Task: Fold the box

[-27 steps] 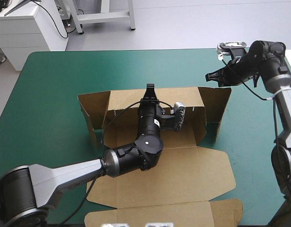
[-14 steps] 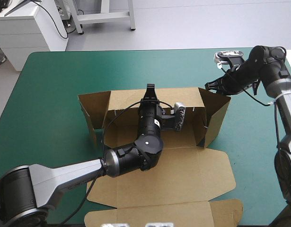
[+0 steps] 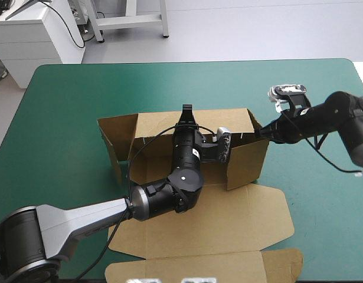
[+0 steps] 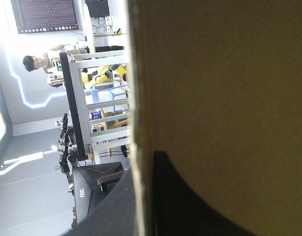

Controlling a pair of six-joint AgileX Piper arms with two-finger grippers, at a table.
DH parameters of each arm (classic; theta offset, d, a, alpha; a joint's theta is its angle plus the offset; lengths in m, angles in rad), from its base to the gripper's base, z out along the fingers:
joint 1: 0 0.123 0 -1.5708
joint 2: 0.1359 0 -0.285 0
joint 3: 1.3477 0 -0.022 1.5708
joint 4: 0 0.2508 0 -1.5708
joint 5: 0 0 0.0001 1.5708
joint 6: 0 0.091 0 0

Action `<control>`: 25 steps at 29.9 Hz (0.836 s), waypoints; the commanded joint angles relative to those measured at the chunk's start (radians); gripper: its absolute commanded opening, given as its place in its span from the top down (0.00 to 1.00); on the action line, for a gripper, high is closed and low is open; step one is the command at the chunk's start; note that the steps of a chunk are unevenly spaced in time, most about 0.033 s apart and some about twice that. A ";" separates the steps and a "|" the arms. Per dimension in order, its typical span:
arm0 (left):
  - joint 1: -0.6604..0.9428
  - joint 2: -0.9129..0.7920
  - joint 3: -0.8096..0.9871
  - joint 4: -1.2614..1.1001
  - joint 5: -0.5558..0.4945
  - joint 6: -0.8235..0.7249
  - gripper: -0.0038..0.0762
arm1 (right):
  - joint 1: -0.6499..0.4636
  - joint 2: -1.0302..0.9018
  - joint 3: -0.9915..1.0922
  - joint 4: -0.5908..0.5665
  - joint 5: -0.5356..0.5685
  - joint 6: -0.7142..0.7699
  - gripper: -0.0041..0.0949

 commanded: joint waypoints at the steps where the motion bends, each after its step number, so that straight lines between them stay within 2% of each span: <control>1: -0.005 -0.051 -0.025 0.075 0.027 -0.012 0.96 | -0.008 -0.138 0.132 0.121 -0.172 -0.098 0.98; 6: -0.005 -0.051 -0.025 0.077 0.016 -0.012 0.96 | -0.008 -0.285 0.359 0.139 -0.349 -0.211 0.98; 11: -0.005 -0.051 -0.025 0.077 -0.002 -0.012 0.96 | -0.008 -0.362 0.478 0.155 -0.453 -0.296 0.97; 15: -0.005 -0.051 -0.025 0.077 -0.004 -0.012 0.96 | -0.008 -0.362 0.488 0.187 -0.475 -0.396 0.96; 18: -0.005 -0.051 -0.025 0.077 -0.004 -0.012 0.96 | -0.008 -0.351 0.488 0.230 -0.475 -0.452 0.90; 21: -0.005 -0.051 -0.025 0.077 -0.004 -0.012 0.96 | -0.008 -0.349 0.488 0.238 -0.466 -0.454 0.84; 24: -0.005 -0.051 -0.025 0.077 0.002 -0.012 0.96 | -0.008 -0.358 0.484 0.234 -0.452 -0.413 0.85; 25: -0.005 -0.051 -0.025 0.077 0.002 -0.012 0.96 | -0.008 -0.363 0.476 0.230 -0.449 -0.377 0.89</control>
